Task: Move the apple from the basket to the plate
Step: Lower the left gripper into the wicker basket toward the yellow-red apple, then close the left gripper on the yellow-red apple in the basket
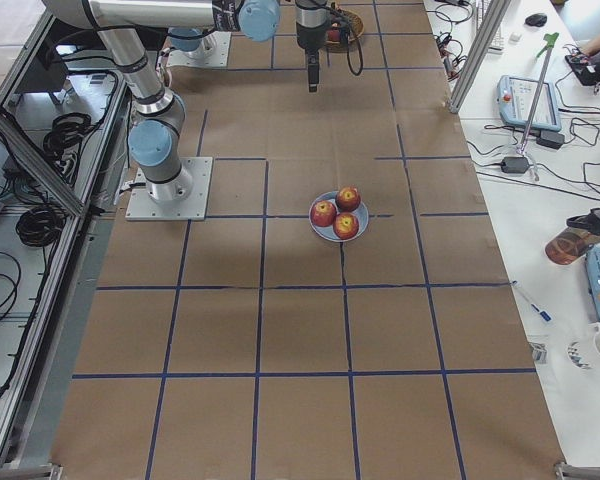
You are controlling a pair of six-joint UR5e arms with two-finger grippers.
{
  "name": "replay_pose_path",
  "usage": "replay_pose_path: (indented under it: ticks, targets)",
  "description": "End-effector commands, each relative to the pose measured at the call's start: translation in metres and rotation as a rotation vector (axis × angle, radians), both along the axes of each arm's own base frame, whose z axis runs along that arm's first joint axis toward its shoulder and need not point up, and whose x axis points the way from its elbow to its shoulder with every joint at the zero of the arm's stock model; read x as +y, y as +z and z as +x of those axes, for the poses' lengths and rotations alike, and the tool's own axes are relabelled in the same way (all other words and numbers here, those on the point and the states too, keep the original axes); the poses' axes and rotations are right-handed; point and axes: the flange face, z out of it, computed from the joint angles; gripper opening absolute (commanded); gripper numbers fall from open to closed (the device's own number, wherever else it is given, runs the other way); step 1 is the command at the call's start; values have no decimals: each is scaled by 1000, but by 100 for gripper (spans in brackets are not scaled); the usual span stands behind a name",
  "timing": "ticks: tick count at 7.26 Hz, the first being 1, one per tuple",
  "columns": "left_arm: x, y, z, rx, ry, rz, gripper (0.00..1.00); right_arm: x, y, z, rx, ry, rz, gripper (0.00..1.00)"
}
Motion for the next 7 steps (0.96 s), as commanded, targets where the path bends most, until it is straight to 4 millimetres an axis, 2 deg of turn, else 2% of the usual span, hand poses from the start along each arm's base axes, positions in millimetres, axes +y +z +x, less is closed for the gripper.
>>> replay_pose_path:
  ticks: [1, 2, 5, 7]
  targets:
    - [-43, -34, 57, 9, -94, -18, 99, 0, 1, 0, -1, 0, -1, 100]
    - [-54, -54, 79, 24, -111, 7, 99, 0, 0, 1, -1, 1, 0, 100]
    - [-109, -109, 120, 20, -177, -61, 99, 0, 1, 1, -1, 1, -1, 100]
    - [-129, -132, 139, 25, -223, -87, 99, 0, 1, 1, -1, 1, -1, 100]
